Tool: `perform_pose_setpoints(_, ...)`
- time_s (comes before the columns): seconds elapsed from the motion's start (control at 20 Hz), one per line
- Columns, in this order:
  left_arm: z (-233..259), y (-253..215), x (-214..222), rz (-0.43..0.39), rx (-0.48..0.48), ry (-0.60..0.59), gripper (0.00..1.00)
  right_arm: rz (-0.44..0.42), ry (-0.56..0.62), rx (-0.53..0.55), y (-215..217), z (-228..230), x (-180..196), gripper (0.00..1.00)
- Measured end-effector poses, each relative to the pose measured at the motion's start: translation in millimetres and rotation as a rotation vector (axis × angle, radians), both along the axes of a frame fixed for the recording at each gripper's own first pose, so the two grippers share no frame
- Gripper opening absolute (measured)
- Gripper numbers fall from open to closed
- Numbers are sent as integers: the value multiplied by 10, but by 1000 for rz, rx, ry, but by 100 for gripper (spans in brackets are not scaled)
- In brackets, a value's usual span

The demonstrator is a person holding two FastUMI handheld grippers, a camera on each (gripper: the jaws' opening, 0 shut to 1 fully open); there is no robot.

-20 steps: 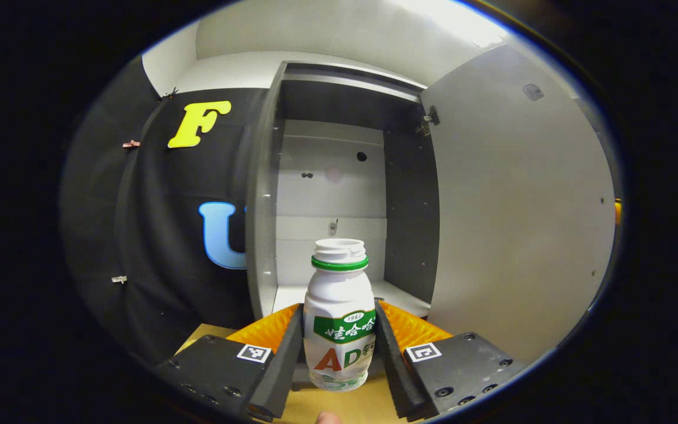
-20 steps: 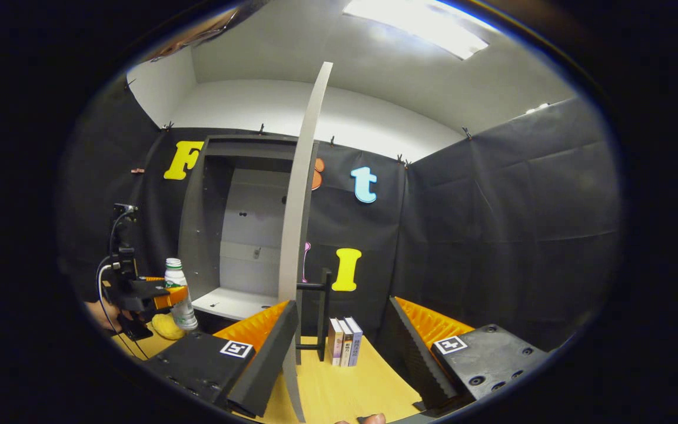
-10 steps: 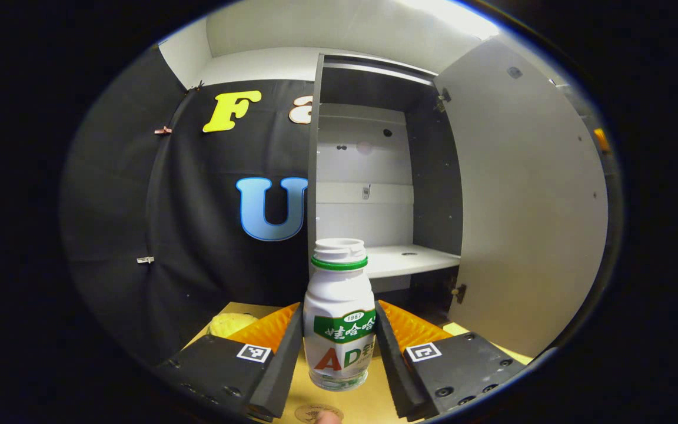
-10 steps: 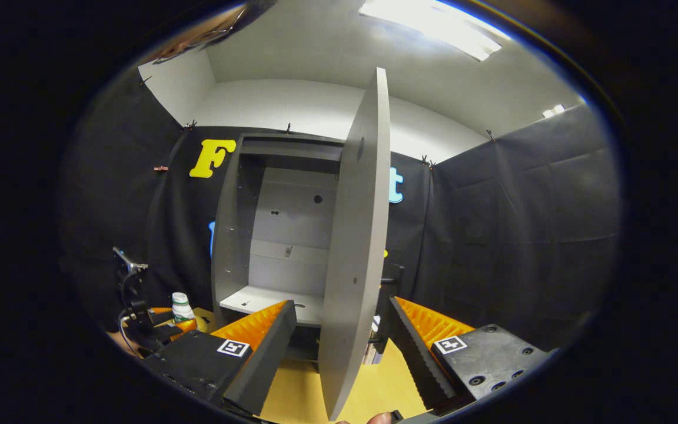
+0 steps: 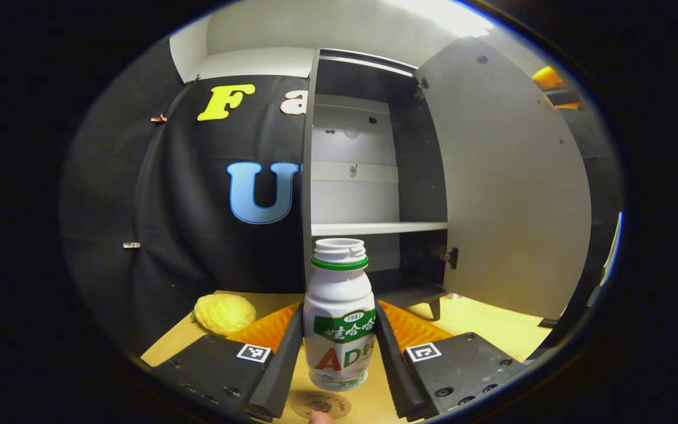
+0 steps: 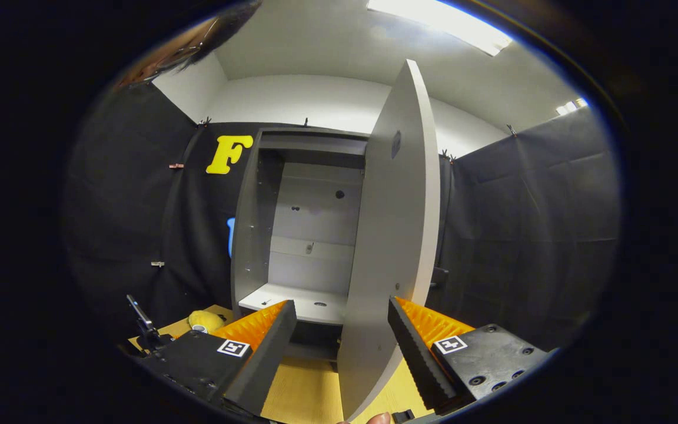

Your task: Open the cabinet door with the right hand, grasp the bottle in the cabinet with the left hand and place it on the coaster, then close the cabinet door with the right hand.

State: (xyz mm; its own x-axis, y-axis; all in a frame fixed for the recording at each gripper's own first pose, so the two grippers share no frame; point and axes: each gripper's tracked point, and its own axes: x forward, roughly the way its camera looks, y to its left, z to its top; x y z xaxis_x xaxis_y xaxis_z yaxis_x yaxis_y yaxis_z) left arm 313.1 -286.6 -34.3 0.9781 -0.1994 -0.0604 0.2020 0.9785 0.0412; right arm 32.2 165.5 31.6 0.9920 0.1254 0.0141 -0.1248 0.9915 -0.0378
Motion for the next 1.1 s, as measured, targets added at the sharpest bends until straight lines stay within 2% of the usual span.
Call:
perform_pose_setpoints(0.25,-27,-10,-2,0,16,40,69,-4,-4,-41,-16,13,95,97)
perform_pose_setpoints(0.5,-124,-15,29,13,-8,77,69,13,9,-52,13,1,113,98)
perform_pose_setpoints(0.65,-151,0,19,18,-4,77,70,16,19,-23,30,12,150,97)
perform_pose_setpoints(0.7,-142,-6,21,17,-8,78,70,11,29,-14,33,6,175,94)
perform_pose_setpoints(0.75,-154,-19,15,14,-24,77,70,10,37,-13,40,0,185,97)
perform_pose_setpoints(1.1,-185,8,28,42,-39,110,70,-2,32,-51,81,8,109,97)
